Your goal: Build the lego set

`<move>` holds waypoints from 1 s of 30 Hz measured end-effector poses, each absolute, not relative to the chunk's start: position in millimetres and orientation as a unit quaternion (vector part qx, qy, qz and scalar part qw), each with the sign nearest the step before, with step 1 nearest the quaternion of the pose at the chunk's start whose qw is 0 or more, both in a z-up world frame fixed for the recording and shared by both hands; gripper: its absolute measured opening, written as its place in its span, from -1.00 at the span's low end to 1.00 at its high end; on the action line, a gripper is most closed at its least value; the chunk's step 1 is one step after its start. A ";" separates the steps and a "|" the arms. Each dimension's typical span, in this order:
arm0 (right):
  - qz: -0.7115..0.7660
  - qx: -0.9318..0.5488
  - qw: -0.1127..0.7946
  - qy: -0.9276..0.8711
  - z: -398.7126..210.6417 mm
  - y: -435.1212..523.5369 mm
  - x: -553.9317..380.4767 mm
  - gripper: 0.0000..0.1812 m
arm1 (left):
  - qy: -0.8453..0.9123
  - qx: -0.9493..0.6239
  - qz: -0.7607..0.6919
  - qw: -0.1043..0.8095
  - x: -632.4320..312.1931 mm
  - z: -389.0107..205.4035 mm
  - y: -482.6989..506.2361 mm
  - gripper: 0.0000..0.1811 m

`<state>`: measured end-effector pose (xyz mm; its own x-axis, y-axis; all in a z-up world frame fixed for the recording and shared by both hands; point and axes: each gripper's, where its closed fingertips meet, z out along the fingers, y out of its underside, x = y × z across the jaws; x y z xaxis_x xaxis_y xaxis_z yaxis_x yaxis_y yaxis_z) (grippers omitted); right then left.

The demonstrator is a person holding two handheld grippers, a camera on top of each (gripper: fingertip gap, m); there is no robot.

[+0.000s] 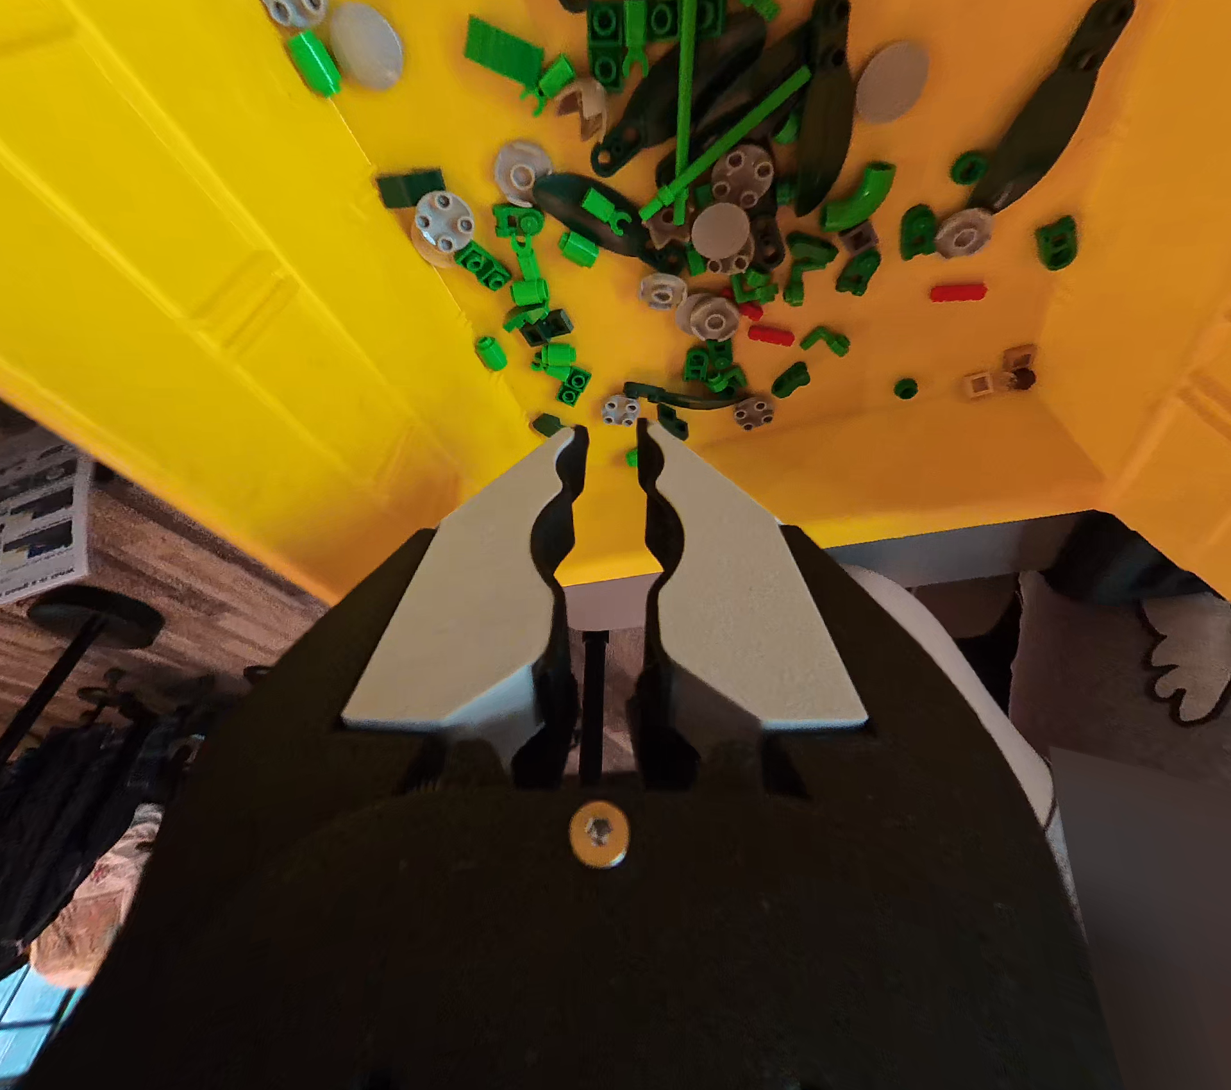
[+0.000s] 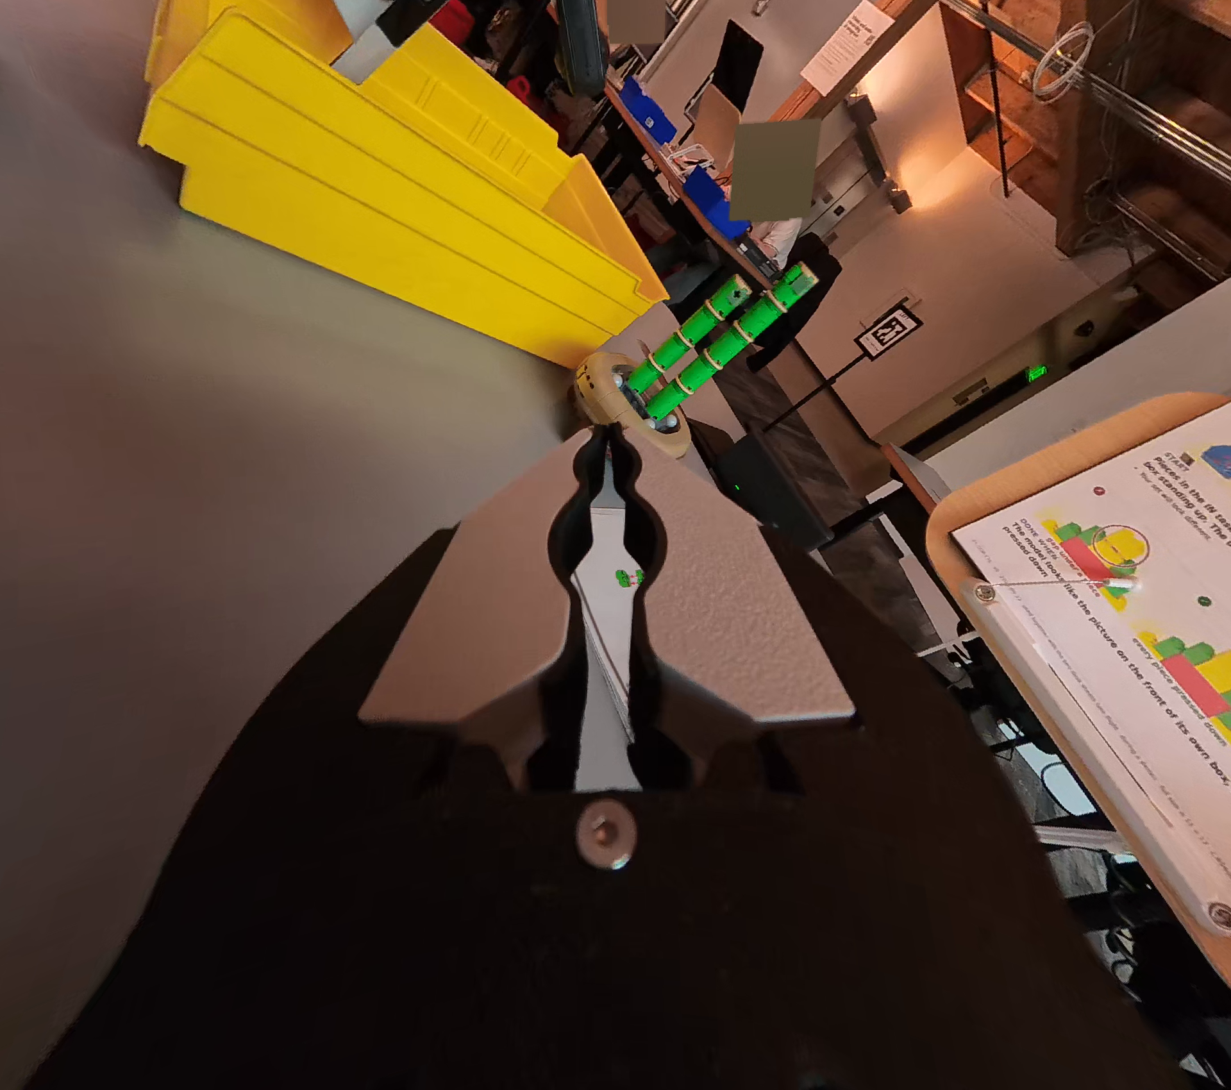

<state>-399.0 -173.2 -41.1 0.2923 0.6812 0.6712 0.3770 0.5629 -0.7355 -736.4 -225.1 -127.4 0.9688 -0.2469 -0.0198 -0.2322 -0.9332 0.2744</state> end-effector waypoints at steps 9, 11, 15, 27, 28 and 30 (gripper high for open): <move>0.114 -0.450 0.662 -0.589 -41.2 -175.8 -399.2 -1.00 | -0.116 0.980 -0.025 0.159 -737.2 -131.3 -231.1 -0.85; 0.112 -0.448 0.659 -0.593 -42.2 -177.4 -400.0 -0.99 | -0.113 0.980 -0.031 0.161 -739.3 -131.5 -230.2 -0.87; 0.110 -0.443 0.657 -0.599 -42.9 -180.4 -401.0 -1.00 | -0.100 0.985 -0.051 0.133 -745.1 -128.7 -216.3 -0.88; 0.110 -0.438 0.660 -0.601 -41.4 -183.6 -401.3 -0.99 | -0.059 0.994 -0.082 0.038 -757.9 -110.3 -181.6 -0.87; 0.110 -0.438 0.660 -0.601 -41.8 -183.6 -401.5 -1.00 | -0.062 0.994 -0.084 0.031 -757.8 -109.0 -179.4 -0.85; 0.110 -0.438 0.659 -0.602 -42.4 -183.6 -401.7 -1.00 | -0.066 0.994 -0.083 0.011 -755.7 -105.6 -172.2 -0.84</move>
<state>-401.7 -183.6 -42.4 0.2516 0.6722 0.6963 0.3829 0.5916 -0.7095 -755.7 -172.2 -105.6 0.9774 -0.1331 -0.1641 -0.1292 -0.9910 0.0338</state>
